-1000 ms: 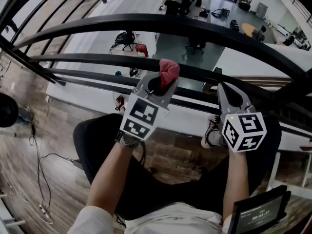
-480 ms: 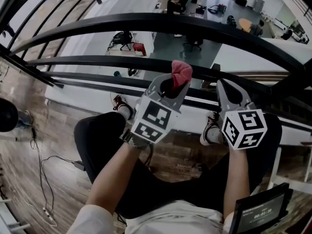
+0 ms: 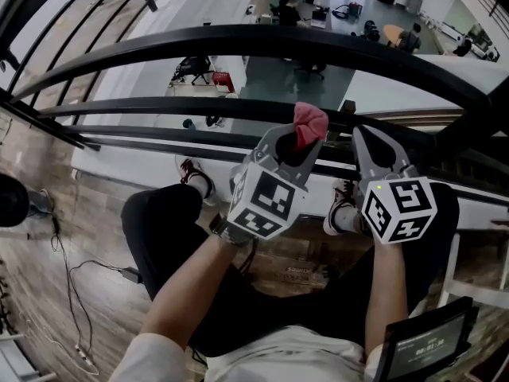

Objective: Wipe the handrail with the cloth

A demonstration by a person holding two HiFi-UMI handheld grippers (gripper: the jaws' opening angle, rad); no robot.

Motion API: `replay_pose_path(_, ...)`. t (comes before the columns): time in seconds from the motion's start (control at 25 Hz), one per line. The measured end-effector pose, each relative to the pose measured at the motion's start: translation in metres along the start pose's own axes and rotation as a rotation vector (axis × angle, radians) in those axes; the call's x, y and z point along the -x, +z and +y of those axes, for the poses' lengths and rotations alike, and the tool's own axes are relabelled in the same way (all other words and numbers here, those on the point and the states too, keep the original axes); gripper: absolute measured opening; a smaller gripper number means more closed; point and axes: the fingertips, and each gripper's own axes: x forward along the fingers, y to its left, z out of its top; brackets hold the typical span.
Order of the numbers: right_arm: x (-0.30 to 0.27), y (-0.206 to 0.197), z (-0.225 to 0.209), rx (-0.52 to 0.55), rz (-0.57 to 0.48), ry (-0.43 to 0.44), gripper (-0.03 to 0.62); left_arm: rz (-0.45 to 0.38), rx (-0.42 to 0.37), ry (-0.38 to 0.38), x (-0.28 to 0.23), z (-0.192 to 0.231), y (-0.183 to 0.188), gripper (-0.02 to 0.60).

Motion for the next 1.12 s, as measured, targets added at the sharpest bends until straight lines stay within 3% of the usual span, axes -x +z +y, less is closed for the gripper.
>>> replay_pose_path(0.6,0.028,0.002,-0.050,-0.015,-0.014,-0.099,0.002,-0.012,-0.071,-0.083,-0.033,-0.037,0.024,0.066)
replay_pose_path(1.12,0.052,-0.011,-0.088,-0.061,-0.023,-0.167,0.002,-0.046,-0.083,-0.145,-0.058,-0.068,0.036,0.066)
